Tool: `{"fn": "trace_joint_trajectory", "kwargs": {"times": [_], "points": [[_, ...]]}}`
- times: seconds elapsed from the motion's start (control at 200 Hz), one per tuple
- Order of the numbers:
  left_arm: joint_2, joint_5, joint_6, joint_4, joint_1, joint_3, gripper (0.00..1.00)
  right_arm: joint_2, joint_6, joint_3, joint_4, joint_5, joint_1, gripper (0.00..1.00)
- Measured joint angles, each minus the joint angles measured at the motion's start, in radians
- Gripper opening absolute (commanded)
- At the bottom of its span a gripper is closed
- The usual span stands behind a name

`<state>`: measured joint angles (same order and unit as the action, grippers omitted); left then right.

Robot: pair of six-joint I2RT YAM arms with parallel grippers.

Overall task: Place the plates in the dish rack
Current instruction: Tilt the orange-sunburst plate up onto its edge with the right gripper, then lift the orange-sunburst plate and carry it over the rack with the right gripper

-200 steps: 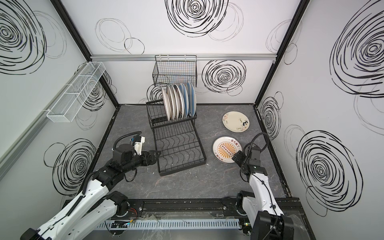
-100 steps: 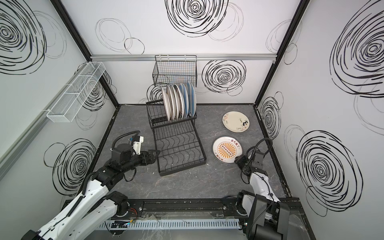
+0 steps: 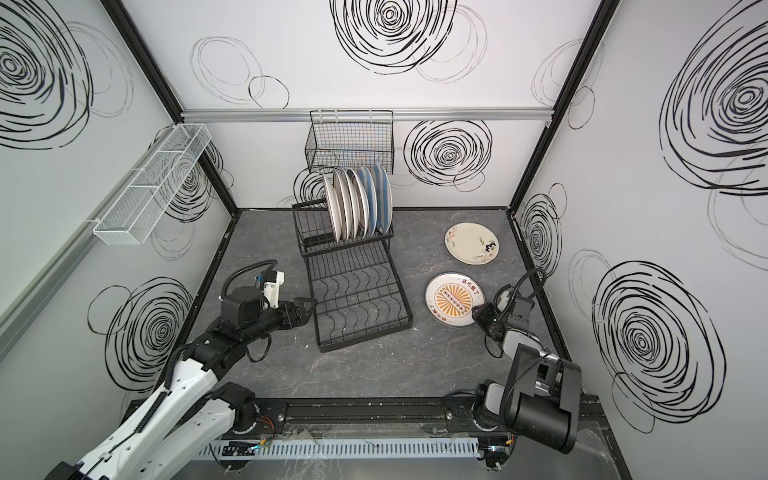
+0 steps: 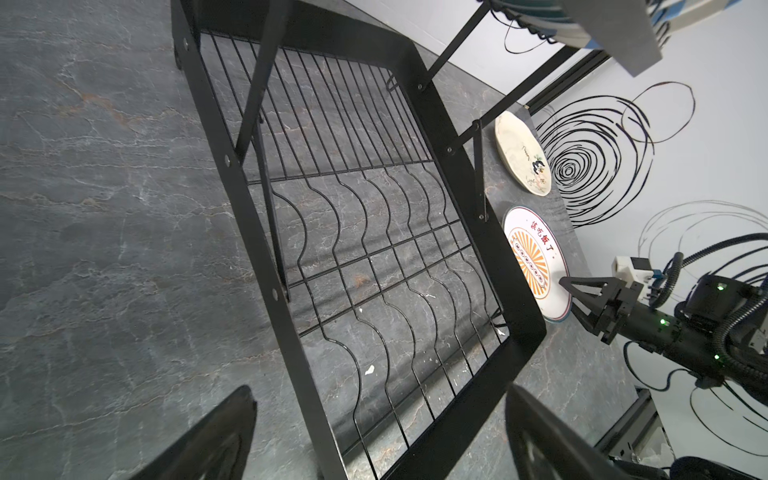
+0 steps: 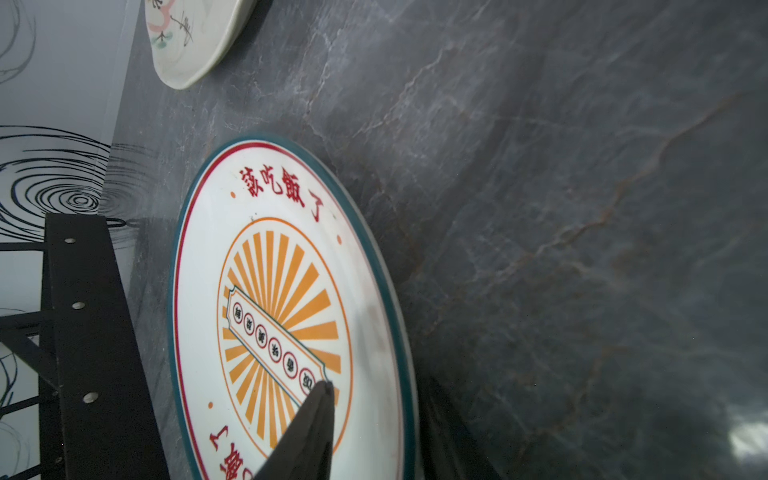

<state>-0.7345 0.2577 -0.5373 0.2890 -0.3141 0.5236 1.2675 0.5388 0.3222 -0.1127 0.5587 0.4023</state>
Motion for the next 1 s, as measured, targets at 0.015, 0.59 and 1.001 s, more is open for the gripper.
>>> {"fn": "trace_joint_trajectory", "kwargs": {"times": [0.015, 0.59, 1.001], "points": [[0.000, 0.000, 0.000, 0.000, 0.002, 0.000, 0.96, 0.003, -0.001, 0.000, -0.001, -0.001, 0.002, 0.25], [-0.027, 0.010, 0.033, 0.001, 0.033, 0.000, 0.96, -0.117, 0.007, 0.012, 0.094, 0.038, 0.034, 0.00], [-0.041, 0.039, 0.048, 0.000, 0.051, 0.000, 0.96, -0.350, -0.064, 0.223, 0.402, -0.051, 0.023, 0.00]]}}
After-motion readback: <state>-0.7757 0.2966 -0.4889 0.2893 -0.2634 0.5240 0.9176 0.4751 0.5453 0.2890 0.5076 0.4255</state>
